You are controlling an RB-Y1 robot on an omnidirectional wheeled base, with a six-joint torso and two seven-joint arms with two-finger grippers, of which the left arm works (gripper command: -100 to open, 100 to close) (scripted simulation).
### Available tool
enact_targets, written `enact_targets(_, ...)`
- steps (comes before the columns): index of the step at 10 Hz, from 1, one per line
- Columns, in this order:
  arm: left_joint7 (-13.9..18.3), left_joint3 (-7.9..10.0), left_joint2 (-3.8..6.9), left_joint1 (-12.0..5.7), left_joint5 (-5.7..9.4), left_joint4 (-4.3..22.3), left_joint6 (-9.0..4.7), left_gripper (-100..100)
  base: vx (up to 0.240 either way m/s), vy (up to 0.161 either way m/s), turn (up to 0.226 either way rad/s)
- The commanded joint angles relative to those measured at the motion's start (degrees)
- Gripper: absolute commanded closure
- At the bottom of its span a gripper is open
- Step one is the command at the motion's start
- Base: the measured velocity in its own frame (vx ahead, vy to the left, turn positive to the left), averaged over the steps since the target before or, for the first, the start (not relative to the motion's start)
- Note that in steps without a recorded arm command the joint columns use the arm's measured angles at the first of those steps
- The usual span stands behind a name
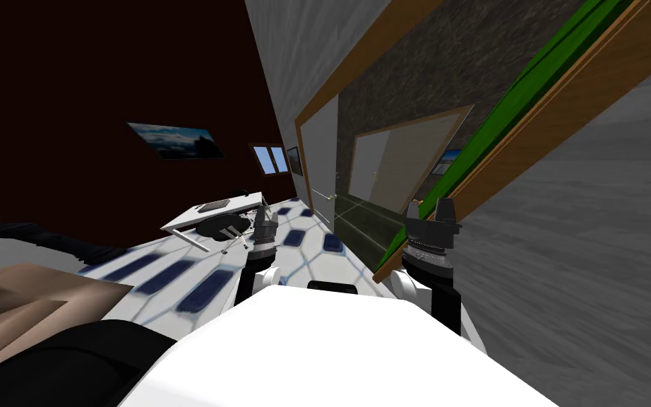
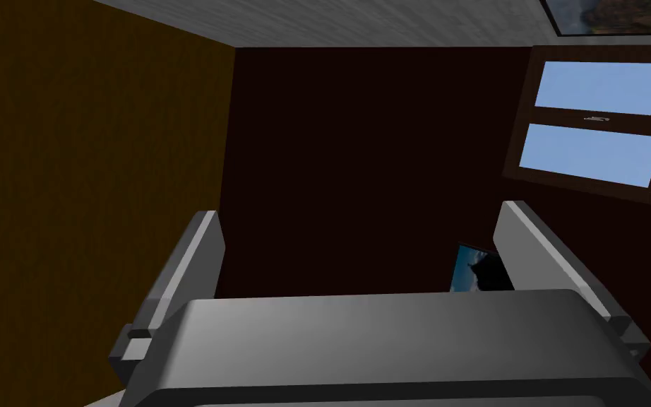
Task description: Push the door open
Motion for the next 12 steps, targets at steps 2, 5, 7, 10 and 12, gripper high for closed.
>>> enact_targets(2, -1.89, -0.41, 0.9, -0.69, -1.17, 2.59, -0.99, -100, 0.1, 0.049, -0.053)
enact_targets(5, -4.39, -0.94, 1.89, -1.6, -2.72, 6.03, -2.3, -100, 0.128, 0.009, -0.041)
enact_targets(7, -6.54, -1.4, 2.62, -2.38, -4.05, 8.97, -3.42, -100, 0.147, 0.019, -0.054)
enact_targets(10, -8.98, -1.93, 3.39, -3.27, -5.56, 12.32, -4.7, -100, 0.125, 0.033, -0.048)
enact_targets(12, -10.39, -2.23, 3.77, -3.79, -6.44, 14.26, -5.44, -100, 0.109, 0.04, -0.039)
